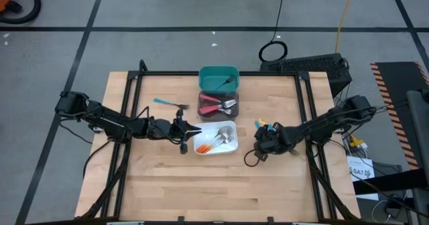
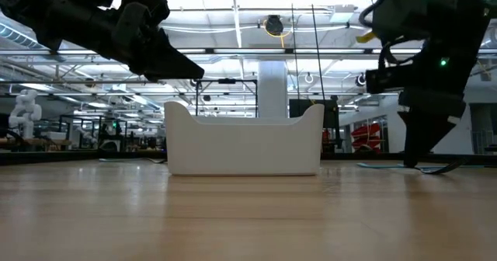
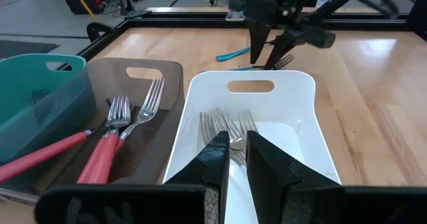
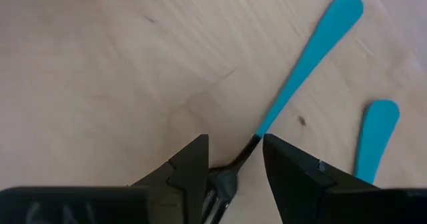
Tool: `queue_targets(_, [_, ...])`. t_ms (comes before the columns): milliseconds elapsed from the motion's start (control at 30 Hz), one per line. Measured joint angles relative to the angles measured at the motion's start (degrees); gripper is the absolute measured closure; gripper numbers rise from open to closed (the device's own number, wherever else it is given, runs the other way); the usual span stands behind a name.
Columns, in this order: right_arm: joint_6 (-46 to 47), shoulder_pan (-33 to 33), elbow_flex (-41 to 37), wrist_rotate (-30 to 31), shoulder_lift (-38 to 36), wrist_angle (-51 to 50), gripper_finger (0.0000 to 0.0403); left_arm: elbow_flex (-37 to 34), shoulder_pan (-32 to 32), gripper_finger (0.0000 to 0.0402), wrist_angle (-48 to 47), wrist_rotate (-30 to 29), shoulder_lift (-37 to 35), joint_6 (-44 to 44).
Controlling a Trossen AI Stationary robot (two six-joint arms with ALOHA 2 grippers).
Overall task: Sort silverware by color (type)
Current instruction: Put the bottom left blue fork into the blue bin
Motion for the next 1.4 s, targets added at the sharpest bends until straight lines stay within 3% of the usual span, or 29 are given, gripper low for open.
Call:
queue_targets(367, [-1.38, -2.37, 0.24, -2.75, 4.15, 2.34, 0.0279, 0.01, 0.0, 0.0348, -0.67, 0.0, 0.0, -0.02])
queue_targets(767, [-3.47, -3.79, 0.15, -3.74, 4.28, 4.1, 0.0391, 0.02, 0.0, 0.0348, -0.79, 0.0, 0.0, -0.07])
queue_targets(1400, [-7.69, -3.9, -0.17, -2.78, 1.67, 4.93, 0.0401, 0.02, 0.0, 0.0348, -0.85, 0.0, 0.0, -0.43])
